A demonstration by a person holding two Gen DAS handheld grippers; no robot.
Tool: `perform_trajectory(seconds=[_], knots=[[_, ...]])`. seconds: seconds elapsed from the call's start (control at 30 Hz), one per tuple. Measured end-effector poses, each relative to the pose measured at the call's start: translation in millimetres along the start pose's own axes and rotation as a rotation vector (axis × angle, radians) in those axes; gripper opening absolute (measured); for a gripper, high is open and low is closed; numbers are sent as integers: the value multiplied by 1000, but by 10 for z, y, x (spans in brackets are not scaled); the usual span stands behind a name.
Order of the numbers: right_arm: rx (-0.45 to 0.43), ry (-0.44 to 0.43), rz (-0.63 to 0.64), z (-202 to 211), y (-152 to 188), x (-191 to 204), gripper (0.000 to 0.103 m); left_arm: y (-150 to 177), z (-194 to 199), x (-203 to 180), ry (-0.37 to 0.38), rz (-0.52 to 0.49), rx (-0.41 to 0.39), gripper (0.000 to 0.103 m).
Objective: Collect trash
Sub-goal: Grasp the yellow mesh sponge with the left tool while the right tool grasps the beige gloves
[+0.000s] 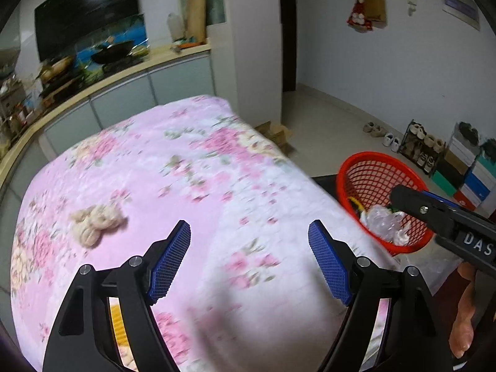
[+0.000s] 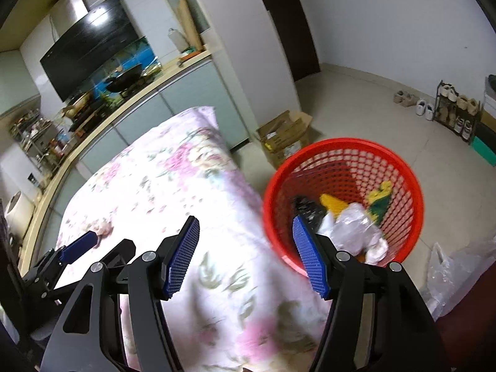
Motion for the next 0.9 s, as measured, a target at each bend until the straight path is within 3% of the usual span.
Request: perform_trajectory(seconds=[0.37,0.5,0.7,0.9], knots=[[42,-40,12,-71,253,238,61,373,334,1237,-78,171,34,76],[60,-45,32,-128,336,330,61,576,428,1554,-50,241,38,76],[85,-68,75,-160,478,539,61,887,345,1463,36,220,76,76],[111,-96,140,-221,569,800,61,1155,104,1328,40,171,123,76]])
Point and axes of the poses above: each gripper's, at about its wrist camera, not at the fingertips, and z roughly against the way its jaws point, x to its left, y to its underside, the point moved 7 cm from there along -z, roughly the way its jaws point, and after that the axes turned 5 degrees about -z, right-handed, at the moved point
